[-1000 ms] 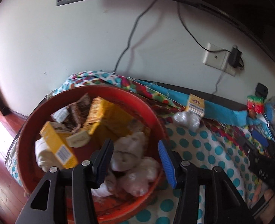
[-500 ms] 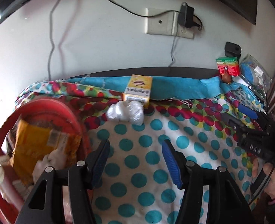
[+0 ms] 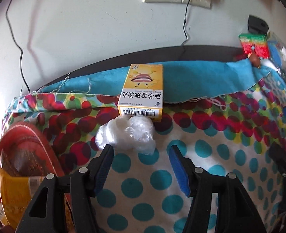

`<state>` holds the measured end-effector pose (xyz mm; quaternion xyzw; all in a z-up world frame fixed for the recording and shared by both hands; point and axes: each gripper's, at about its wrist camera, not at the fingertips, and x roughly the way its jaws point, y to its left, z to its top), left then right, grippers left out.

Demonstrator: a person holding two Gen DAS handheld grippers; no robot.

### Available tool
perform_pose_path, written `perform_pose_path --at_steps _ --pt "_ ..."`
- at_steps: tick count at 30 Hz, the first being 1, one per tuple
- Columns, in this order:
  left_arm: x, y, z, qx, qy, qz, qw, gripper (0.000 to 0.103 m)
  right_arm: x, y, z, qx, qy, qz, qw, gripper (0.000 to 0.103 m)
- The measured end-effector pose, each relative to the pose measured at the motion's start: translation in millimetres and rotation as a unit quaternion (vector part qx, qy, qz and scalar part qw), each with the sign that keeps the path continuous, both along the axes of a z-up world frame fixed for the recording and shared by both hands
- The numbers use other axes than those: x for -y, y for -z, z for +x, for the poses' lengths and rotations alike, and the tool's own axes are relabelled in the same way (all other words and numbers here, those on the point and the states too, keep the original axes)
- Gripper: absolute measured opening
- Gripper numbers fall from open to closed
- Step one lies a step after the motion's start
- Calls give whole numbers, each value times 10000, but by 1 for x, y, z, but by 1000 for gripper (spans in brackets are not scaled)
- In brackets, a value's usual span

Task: Organize objects
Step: 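Grasp the clear plastic bag on the bed with the left gripper, then grasp the yellow medicine box with the right gripper while the left gripper lifts the plastic bag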

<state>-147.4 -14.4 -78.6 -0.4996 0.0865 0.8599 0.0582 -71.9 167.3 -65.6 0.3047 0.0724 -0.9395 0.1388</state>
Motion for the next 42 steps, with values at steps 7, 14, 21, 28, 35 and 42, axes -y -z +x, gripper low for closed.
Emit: perform_pose_path --at_steps 7,14,21,28,35,42 --pt "4 9 -9 -47 -88 -9 9999 61 1 2 -2 77 -15 37 10000 86" --pt "23 11 -2 -178 -460 636 9968 41 1 3 -4 116 76 74 9999 86" --pt "18 9 12 -163 -550 672 9961 15 1 3 -4 117 160 125 9997 86" --pt "16 -11 35 -379 -478 885 9942 15 0 3 -7 181 224 147 9995 86" --pt "19 -24 63 -459 -604 913 9929 15 2 4 -8 241 156 158 9995 86" --pt "28 -44 108 -572 -579 1036 9913 15 9 6 -9 244 180 322 9990 86"
